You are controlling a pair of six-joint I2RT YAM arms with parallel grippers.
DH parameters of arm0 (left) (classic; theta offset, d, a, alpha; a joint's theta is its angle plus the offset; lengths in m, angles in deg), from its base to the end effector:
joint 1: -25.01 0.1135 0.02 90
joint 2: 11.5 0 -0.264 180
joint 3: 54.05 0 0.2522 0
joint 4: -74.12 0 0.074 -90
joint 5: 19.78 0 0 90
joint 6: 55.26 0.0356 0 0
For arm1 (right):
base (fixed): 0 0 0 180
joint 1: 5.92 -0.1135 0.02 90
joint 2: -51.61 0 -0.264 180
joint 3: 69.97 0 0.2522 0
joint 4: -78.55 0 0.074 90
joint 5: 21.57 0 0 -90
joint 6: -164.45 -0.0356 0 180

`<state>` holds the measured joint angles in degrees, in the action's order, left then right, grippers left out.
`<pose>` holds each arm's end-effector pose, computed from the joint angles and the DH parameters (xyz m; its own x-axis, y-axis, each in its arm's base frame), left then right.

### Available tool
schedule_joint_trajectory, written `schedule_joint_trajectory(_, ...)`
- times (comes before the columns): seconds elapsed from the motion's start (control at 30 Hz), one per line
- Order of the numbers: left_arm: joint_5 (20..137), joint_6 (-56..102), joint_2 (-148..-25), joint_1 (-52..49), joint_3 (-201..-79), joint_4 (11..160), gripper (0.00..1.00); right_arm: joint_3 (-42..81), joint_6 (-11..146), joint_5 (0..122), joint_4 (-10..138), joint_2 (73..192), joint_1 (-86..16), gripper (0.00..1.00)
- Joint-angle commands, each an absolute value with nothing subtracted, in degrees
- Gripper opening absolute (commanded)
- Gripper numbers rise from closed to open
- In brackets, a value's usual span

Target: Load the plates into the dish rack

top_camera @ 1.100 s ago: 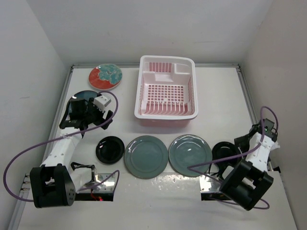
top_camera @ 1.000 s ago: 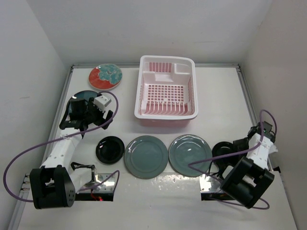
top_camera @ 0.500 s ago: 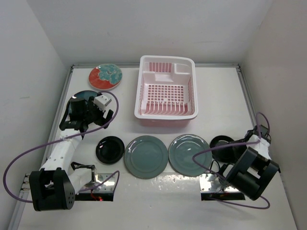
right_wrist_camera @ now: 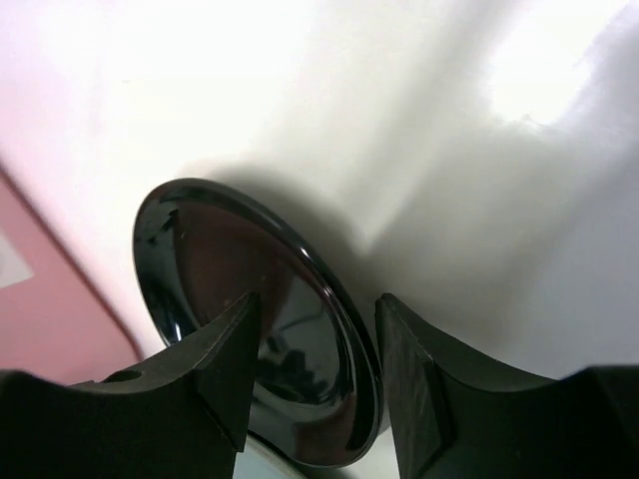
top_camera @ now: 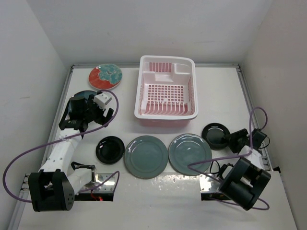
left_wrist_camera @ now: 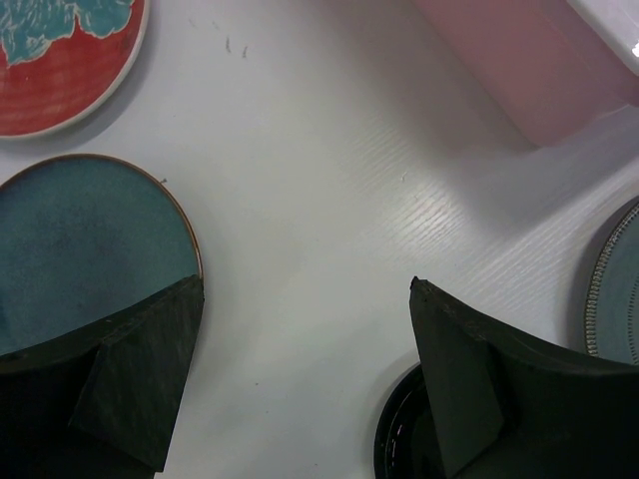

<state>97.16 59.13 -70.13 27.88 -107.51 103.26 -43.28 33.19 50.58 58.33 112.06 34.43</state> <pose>0.2216 -0.0050 0.2566 -0.3768 0.3497 -0.8577 0.5322 0.8396 0.1085 0.1312 -0.0972 0.1157 -0.1475 0.9490 -0.2786 0.7665 0.2877 0.5742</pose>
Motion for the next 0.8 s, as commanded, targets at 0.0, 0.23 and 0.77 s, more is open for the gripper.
schedule_joint_trajectory(0.0, 97.47, 58.39, -68.89, 27.3, -109.82, 103.52, 0.88, -48.47, 32.96, 49.07, 65.94, 112.87, 33.98, 0.51)
schedule_joint_trajectory(0.23, 96.94, 58.91, -67.32, 27.3, -109.12, 103.53, 0.88, -42.68, 31.74, 50.41, 59.34, 123.58, 34.07, 0.54)
schedule_joint_trajectory(0.77, 95.88, 58.91, -66.17, 27.3, -107.54, 103.53, 0.88, -33.27, 34.45, 54.89, 50.46, 128.89, 30.2, 0.0)
